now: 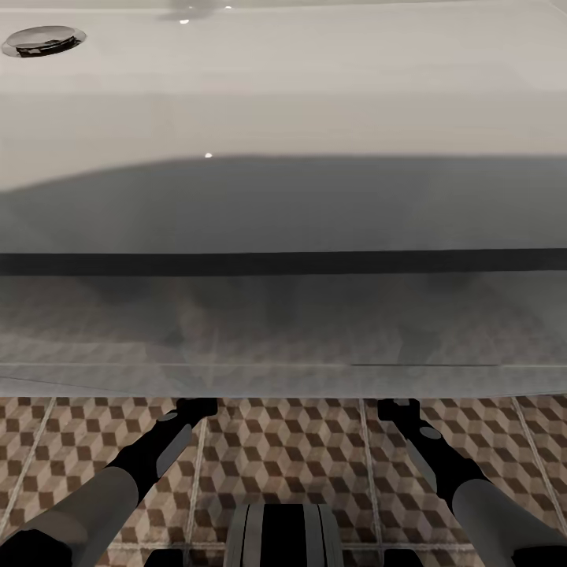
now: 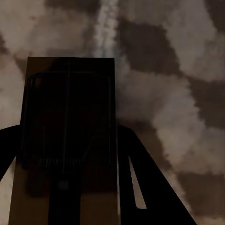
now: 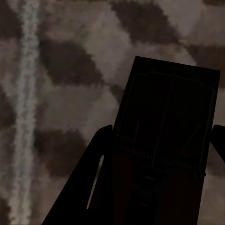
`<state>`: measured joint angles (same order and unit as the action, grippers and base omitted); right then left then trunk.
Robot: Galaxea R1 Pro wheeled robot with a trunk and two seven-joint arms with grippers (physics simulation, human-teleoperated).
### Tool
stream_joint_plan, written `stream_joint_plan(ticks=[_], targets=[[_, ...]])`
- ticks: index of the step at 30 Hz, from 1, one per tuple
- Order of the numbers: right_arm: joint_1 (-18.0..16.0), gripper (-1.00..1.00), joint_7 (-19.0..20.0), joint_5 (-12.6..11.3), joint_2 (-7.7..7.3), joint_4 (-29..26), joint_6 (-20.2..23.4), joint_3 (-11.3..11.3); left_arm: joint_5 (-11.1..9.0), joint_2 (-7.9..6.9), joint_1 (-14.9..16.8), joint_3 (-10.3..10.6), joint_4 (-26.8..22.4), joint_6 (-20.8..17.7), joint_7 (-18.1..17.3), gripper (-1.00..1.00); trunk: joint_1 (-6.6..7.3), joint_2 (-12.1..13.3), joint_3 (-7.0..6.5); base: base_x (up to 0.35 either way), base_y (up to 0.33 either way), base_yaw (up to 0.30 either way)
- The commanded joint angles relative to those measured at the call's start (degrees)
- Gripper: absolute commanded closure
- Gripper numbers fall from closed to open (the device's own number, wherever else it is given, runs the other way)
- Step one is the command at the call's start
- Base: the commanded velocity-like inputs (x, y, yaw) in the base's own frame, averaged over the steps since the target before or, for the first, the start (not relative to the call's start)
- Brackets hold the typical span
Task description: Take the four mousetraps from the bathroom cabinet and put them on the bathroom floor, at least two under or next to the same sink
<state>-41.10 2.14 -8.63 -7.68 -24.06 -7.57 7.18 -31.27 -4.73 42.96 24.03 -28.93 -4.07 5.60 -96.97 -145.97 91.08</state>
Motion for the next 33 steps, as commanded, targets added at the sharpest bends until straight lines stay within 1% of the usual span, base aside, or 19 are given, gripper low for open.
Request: stream_joint_plan(ticks=[1,14,15,33], targets=[[-0.03,1.0,0.32,-0.69,-0.05,0.06,-0.25,0.27,-0.28,-0.09,0.02,0.49,-0.16,-0.24,0.64,1.0,0.01,-0.01,0.03,0.0,0.0,0.0],[-0.03,1.0,0.32,-0.69,-0.05,0.06,-0.25,0.29,-0.28,-0.06,0.02,0.49,-0.16,-0.24,0.64,1.0,0.01,-0.01,0.03,0.0,0.0,0.0],[-0.03,-1.0,0.32,-0.69,-0.05,0.06,-0.25,0.29,-0.28,-0.04,0.02,0.49,-0.16,-0.24,0.64,1.0,0.01,-0.01,0.03,0.0,0.0,0.0],[-0.03,-1.0,0.32,-0.73,-0.05,0.06,-0.28,0.3,-0.28,-0.01,0.02,0.51,-0.16,-0.24,0.64,1.0,0.01,-0.01,0.03,0.0,0.0,0.0]])
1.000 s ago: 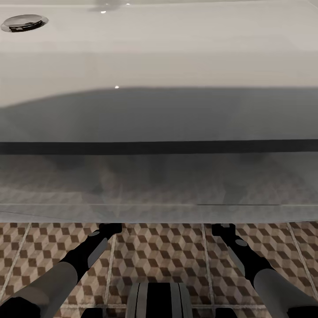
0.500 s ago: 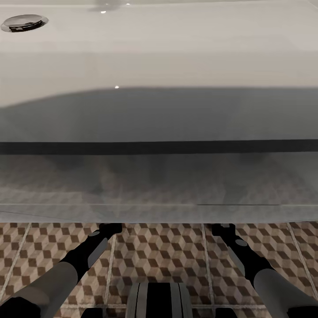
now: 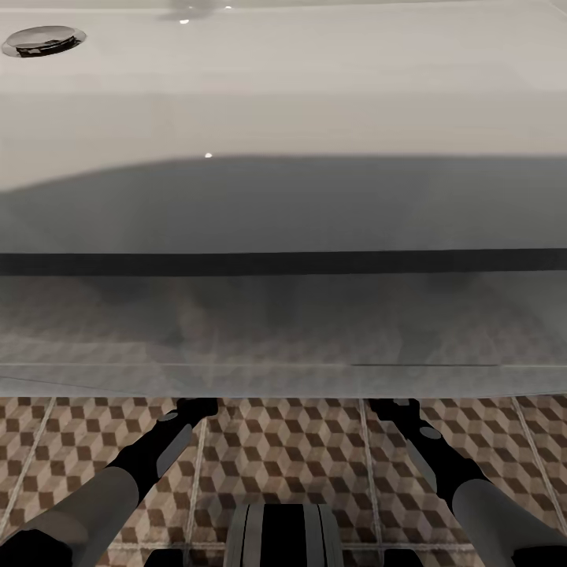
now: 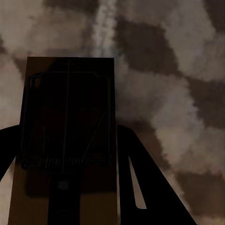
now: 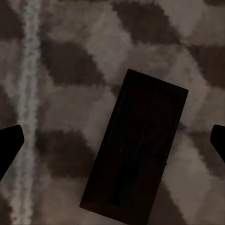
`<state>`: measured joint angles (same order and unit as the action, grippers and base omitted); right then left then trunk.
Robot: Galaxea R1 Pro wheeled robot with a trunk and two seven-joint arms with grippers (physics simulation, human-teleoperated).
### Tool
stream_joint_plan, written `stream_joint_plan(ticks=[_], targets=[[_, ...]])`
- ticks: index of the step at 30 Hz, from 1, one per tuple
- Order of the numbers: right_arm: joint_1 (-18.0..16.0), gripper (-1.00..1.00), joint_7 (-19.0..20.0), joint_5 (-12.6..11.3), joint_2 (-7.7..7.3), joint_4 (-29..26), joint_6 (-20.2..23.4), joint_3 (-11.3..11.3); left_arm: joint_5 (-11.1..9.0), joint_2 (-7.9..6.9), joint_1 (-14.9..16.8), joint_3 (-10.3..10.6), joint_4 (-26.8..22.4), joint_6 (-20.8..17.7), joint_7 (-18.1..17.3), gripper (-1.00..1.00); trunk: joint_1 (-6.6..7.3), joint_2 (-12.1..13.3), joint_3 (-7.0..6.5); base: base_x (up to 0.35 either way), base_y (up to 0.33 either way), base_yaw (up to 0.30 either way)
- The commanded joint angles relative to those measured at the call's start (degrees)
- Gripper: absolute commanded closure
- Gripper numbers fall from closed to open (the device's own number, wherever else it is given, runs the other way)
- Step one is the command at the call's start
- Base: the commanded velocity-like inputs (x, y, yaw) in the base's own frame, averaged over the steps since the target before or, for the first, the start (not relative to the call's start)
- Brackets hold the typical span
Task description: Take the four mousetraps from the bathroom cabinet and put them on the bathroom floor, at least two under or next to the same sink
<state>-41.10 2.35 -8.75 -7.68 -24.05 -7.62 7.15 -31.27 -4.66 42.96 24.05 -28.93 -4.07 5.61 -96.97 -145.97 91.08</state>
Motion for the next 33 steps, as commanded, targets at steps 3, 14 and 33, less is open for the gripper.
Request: stream_joint_plan(ticks=[3,14,33], targets=[[-0.03,-1.0,0.11,-0.59,-0.06,0.06,-0.25,0.32,-0.28,-0.09,0.02,0.51,-0.16,-0.24,0.63,1.0,0.01,-0.01,0.03,0.0,0.0,0.0],[-0.03,-1.0,0.11,-0.64,-0.06,0.06,-0.28,0.32,-0.28,-0.09,0.02,0.53,-0.16,-0.24,0.63,-1.0,0.01,-0.01,0.03,0.0,0.0,0.0],[-0.03,-1.0,0.11,-0.65,-0.06,0.06,-0.28,0.32,-0.41,-0.09,0.02,0.56,-0.25,-0.17,0.72,-1.0,0.01,-0.01,0.03,0.0,0.0,0.0]])
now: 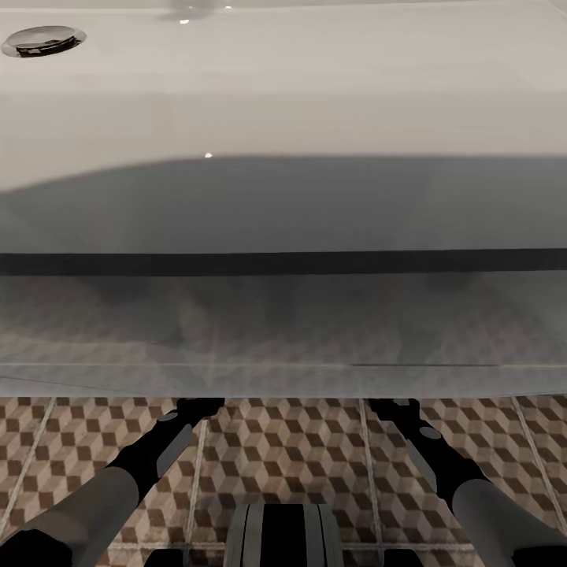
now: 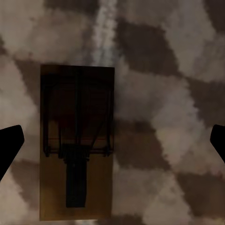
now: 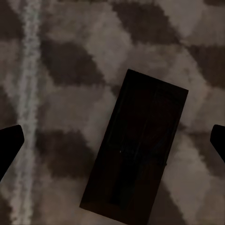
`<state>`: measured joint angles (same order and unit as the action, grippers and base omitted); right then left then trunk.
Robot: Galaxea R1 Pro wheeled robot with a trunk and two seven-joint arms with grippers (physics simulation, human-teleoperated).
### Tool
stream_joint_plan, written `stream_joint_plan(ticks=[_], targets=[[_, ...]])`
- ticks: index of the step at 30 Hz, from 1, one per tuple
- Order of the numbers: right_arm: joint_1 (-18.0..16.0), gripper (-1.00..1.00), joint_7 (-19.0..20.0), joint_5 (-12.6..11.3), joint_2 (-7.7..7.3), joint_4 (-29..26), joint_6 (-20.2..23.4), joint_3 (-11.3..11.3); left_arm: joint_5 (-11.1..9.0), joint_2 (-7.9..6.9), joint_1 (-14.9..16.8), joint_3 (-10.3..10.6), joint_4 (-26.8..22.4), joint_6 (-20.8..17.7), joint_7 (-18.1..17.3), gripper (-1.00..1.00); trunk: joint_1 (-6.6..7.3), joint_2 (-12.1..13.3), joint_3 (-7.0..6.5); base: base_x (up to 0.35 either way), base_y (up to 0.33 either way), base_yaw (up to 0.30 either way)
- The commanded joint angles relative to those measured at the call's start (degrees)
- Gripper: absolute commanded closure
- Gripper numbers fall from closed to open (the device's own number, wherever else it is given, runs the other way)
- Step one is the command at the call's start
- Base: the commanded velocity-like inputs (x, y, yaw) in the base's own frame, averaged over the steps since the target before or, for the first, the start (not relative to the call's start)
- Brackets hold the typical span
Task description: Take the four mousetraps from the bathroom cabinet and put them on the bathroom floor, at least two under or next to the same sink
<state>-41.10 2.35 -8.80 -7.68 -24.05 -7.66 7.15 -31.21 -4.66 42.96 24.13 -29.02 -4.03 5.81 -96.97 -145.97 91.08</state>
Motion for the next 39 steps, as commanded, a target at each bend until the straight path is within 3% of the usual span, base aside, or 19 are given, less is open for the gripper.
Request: stream_joint_plan(ticks=[1,13,39], targets=[[-0.03,-1.0,0.11,-0.6,-0.05,0.06,-0.24,0.32,-0.49,-0.08,0.02,0.48,-0.16,-0.2,0.52,-1.0,0.01,-0.01,0.03,0.0,0.0,0.0],[-0.03,-1.0,0.11,-0.6,-0.05,0.06,-0.21,0.32,-0.44,-0.08,0.02,0.48,-0.16,-0.19,0.52,-1.0,0.01,-0.01,0.03,-0.088,0.0,0.0],[-0.03,-1.0,0.11,-0.48,-0.05,0.06,-0.17,0.32,-0.47,-0.08,0.02,0.48,-0.16,-0.19,0.61,-1.0,0.01,-0.01,0.03,-0.33,-0.048,0.0]])
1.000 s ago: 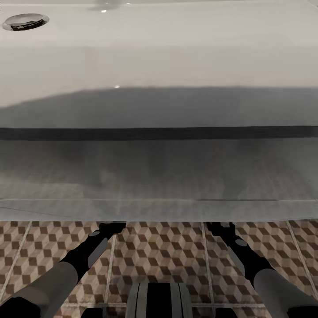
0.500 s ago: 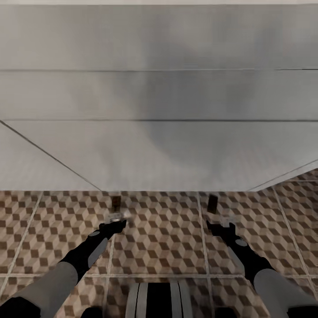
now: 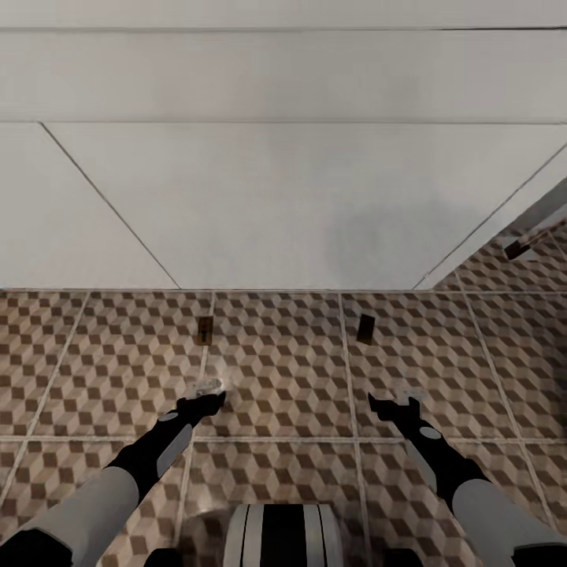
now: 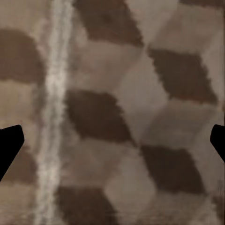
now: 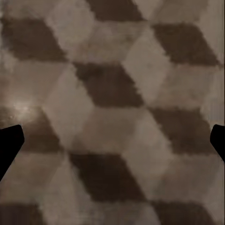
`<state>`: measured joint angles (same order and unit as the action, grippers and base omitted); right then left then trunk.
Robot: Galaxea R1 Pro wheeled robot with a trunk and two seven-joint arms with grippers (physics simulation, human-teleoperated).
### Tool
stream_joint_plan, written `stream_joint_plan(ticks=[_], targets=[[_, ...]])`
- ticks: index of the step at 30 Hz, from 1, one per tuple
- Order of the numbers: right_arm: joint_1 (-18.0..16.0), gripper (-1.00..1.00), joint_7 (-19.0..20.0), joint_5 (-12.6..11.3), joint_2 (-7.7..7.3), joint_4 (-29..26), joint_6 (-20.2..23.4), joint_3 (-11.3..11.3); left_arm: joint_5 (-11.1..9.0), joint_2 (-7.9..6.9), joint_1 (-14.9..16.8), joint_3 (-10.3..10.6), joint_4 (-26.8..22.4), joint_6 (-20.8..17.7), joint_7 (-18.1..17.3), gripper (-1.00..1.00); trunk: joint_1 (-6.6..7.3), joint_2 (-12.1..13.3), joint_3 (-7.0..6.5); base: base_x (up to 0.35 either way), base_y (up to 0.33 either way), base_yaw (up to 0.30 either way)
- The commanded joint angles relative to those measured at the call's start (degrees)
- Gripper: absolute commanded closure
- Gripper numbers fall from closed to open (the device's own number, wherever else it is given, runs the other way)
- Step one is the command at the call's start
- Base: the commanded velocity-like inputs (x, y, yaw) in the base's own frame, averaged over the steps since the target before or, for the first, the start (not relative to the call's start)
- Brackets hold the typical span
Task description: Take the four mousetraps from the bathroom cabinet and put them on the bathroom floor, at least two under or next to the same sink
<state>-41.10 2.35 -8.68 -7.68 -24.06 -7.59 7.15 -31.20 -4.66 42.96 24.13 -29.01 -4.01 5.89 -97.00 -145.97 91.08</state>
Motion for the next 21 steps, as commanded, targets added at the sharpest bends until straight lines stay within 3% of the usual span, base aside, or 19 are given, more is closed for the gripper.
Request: stream_joint_plan(ticks=[1,8,21], targets=[[-0.03,-1.0,0.11,-0.59,-0.05,0.07,-0.24,0.32,-0.49,-0.09,0.02,0.48,-0.17,-0.21,0.53,-1.0,0.05,-0.01,0.03,-0.34,-0.082,0.0],[-0.03,-1.0,0.11,-0.5,-0.05,0.07,-0.23,0.39,-0.52,-0.09,0.02,0.48,-0.18,-0.21,0.48,-1.0,0.05,-0.01,0.03,-0.212,-0.06,0.0],[-0.03,-1.0,0.11,-0.47,-0.05,0.07,-0.23,0.41,-0.64,-0.13,0.02,0.48,-0.19,-0.29,0.41,-1.0,0.05,-0.01,0.03,-0.025,-0.007,0.0]])
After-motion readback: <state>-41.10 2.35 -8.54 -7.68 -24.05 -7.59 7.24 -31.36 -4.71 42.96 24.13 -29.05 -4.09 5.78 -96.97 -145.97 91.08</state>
